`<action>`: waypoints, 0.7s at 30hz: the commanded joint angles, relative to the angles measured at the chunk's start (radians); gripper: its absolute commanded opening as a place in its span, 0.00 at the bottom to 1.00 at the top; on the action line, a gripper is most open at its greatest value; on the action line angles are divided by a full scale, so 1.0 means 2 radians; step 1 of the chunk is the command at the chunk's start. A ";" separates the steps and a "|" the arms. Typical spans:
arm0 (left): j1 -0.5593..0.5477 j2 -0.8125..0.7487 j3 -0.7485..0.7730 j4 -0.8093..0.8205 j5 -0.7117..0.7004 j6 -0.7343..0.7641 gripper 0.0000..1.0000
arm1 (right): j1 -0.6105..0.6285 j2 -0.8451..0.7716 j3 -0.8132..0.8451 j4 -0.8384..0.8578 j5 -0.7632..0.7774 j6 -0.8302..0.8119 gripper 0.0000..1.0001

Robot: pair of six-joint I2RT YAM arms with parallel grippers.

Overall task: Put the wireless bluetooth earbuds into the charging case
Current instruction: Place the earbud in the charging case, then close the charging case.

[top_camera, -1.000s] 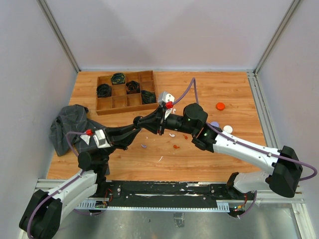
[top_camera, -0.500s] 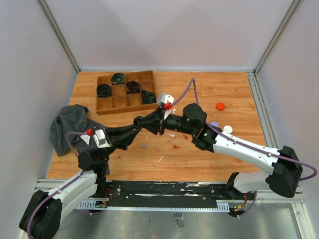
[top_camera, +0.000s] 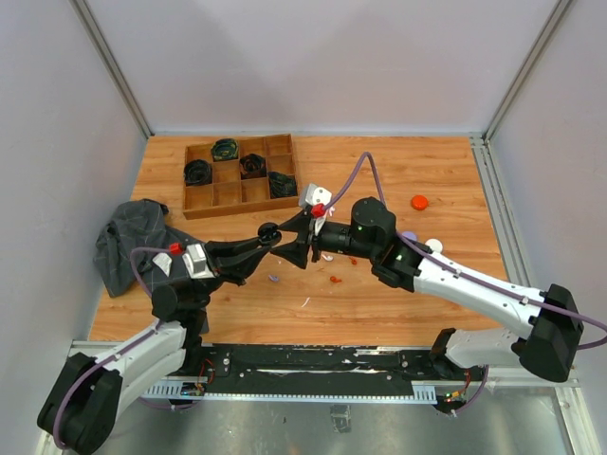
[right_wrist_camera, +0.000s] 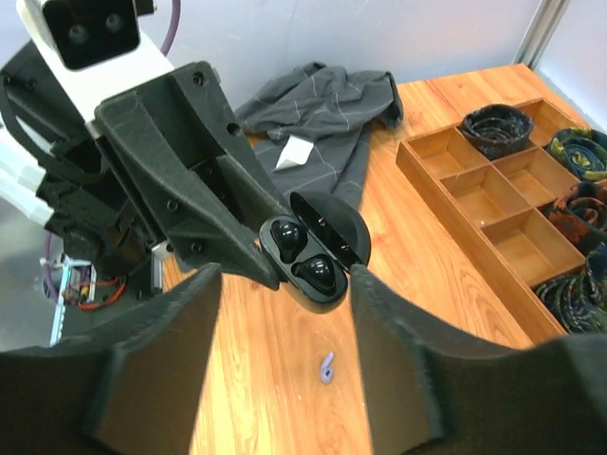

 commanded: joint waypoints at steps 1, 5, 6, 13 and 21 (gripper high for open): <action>-0.002 0.011 -0.003 0.027 0.021 0.009 0.00 | -0.014 -0.025 0.018 -0.067 -0.030 -0.060 0.64; -0.002 0.023 0.004 0.024 0.047 0.012 0.00 | -0.032 -0.031 0.033 -0.128 -0.068 -0.110 0.80; -0.002 0.027 0.007 0.023 0.055 0.011 0.00 | -0.034 -0.031 0.037 -0.141 -0.074 -0.122 0.83; -0.002 0.045 0.024 0.028 0.101 0.004 0.00 | -0.054 -0.027 0.045 -0.173 -0.124 -0.169 0.93; -0.002 0.065 0.032 0.048 0.119 -0.009 0.00 | -0.056 0.022 0.075 -0.192 -0.176 -0.168 0.93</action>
